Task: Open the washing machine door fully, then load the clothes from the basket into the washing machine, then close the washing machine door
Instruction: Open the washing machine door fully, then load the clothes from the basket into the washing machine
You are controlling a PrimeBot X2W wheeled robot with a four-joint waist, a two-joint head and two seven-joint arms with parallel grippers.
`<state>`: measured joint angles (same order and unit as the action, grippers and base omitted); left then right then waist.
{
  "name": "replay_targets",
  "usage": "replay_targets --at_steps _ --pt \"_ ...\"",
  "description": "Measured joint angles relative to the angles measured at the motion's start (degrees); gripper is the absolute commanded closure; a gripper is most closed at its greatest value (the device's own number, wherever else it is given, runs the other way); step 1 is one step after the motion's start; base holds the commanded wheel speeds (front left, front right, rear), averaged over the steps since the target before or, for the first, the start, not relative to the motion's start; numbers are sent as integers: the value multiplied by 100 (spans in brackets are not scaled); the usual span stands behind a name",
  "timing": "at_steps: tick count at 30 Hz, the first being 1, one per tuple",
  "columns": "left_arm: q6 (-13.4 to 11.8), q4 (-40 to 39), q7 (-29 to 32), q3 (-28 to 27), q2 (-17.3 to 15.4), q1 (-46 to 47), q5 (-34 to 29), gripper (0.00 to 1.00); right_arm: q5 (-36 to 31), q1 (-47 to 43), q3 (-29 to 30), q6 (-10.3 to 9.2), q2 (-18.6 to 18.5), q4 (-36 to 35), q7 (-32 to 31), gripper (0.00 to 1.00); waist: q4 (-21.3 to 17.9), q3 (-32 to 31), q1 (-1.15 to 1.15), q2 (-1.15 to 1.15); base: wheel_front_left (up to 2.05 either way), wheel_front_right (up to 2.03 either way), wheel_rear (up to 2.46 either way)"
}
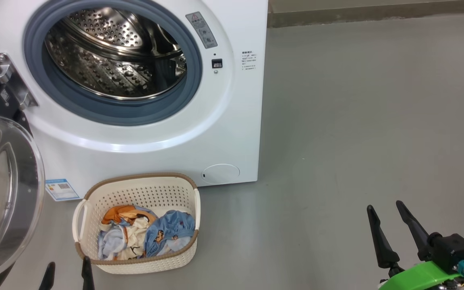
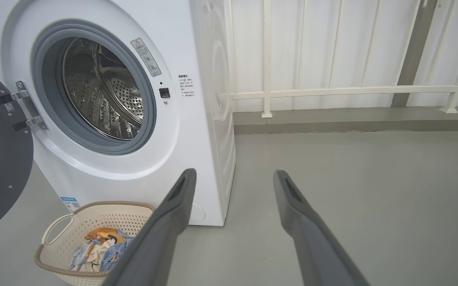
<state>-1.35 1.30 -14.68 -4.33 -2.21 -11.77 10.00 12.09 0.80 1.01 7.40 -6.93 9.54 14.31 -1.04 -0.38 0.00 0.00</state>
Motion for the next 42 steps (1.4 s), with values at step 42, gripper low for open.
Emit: replay_targets --at_steps 42 --pt "-159 2 1 60 -1 -29 30 0 -94 -109 -4 0 -4 64 0 0 106 50 0 0 0 0 0"
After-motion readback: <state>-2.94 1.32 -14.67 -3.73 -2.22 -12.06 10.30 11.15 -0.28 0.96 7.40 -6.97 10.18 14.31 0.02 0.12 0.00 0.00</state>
